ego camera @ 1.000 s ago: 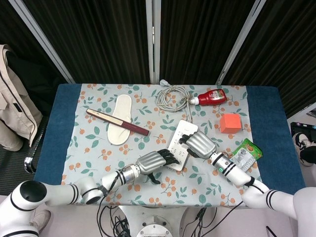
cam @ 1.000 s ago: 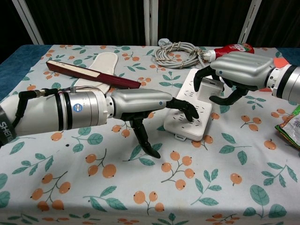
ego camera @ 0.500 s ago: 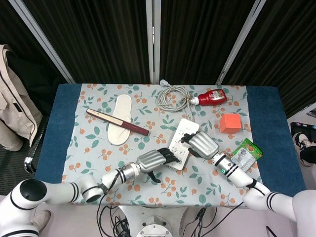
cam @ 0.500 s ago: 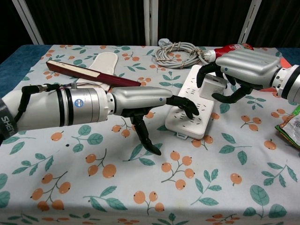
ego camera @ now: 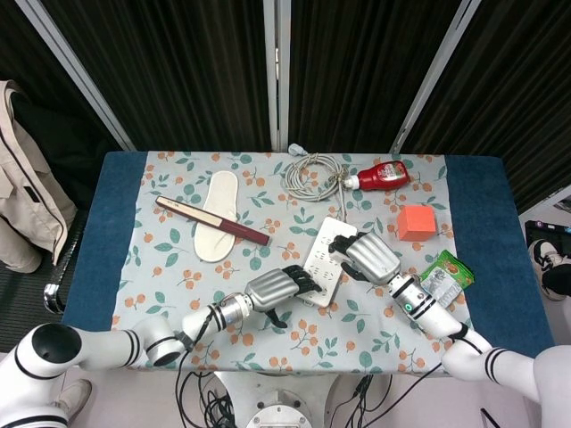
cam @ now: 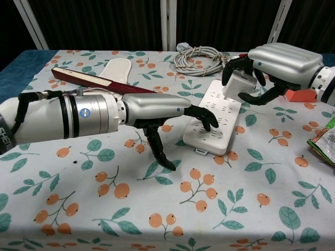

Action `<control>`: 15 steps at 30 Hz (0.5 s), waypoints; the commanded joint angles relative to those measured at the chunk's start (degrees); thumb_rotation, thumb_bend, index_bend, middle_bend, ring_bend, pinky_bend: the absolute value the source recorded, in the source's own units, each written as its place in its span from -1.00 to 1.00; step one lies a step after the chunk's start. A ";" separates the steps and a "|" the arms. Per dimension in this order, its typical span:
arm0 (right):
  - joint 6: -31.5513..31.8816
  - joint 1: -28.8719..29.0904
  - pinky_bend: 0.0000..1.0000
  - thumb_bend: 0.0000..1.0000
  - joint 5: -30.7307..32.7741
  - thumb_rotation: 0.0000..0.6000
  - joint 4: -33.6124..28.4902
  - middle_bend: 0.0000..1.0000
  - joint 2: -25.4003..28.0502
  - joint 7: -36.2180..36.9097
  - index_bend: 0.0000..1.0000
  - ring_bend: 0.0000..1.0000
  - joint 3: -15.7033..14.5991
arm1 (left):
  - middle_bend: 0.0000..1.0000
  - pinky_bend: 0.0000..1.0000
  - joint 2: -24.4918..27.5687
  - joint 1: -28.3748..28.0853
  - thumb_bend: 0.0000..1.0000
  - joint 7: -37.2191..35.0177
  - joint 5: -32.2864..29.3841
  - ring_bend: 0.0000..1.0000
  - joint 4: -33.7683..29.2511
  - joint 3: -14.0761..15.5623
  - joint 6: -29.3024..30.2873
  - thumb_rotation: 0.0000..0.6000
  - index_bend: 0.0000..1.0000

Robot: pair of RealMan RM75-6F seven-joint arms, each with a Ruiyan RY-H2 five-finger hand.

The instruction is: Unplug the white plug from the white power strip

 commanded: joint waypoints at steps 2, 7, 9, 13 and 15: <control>-6.64 -0.06 0.22 0.21 6.00 1.00 -9.91 0.34 8.57 -3.78 0.72 0.10 1.41 | -0.64 -0.81 2.91 1.89 -0.84 4.81 0.36 -0.81 -3.80 -0.60 4.07 1.00 -0.71; -15.24 0.08 -0.02 0.04 14.36 1.00 -15.42 0.12 13.50 -10.22 0.29 -0.16 1.51 | -0.64 -0.81 7.17 5.16 -0.84 9.98 -1.51 -0.81 -8.76 -1.47 8.49 1.00 -0.71; -17.53 0.15 -0.17 -0.17 17.46 1.00 -16.03 -0.09 13.51 -12.07 -0.03 -0.38 1.70 | -0.64 -0.81 9.11 6.87 -0.84 11.84 -2.73 -0.81 -10.53 -1.84 10.45 1.00 -0.71; -19.37 0.19 -0.43 -0.36 20.36 1.00 -16.43 -0.48 12.98 -13.32 -0.65 -0.73 2.09 | -0.64 -0.82 12.63 10.08 -0.84 14.60 -5.25 -0.81 -13.19 -2.48 13.79 1.00 -0.71; -19.85 0.32 -0.54 -0.38 21.19 1.00 -16.86 -0.63 13.16 -14.35 -0.90 -0.86 2.23 | -0.64 -0.82 14.59 11.80 -0.84 16.04 -6.76 -0.81 -14.28 -2.77 15.37 1.00 -0.71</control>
